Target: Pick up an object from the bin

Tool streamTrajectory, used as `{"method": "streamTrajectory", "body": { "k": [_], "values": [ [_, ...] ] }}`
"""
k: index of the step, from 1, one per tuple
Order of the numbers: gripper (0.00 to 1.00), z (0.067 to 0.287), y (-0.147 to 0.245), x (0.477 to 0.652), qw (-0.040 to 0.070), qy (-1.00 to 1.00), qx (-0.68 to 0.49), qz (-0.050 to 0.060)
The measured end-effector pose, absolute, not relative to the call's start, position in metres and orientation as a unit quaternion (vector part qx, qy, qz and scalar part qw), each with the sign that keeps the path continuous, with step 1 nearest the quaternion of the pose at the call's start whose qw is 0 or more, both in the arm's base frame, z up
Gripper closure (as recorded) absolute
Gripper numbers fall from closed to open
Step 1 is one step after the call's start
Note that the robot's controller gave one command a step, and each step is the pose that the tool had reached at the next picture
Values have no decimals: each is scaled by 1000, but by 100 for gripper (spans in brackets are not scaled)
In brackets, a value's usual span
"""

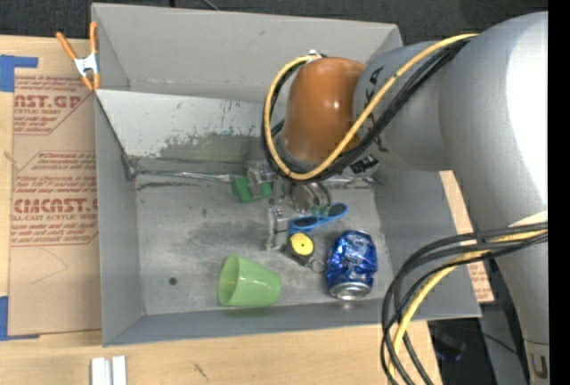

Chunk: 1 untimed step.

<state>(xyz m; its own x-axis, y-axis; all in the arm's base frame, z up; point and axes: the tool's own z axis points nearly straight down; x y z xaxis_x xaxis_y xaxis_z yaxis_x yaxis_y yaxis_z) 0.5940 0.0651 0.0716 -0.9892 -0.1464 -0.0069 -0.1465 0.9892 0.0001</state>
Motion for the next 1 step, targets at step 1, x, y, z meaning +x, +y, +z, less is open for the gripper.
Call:
{"method": "streamTrajectory", "body": {
  "k": [1],
  "values": [
    [0, 71, 150, 587, 2, 997, -73, 3]
  ]
}}
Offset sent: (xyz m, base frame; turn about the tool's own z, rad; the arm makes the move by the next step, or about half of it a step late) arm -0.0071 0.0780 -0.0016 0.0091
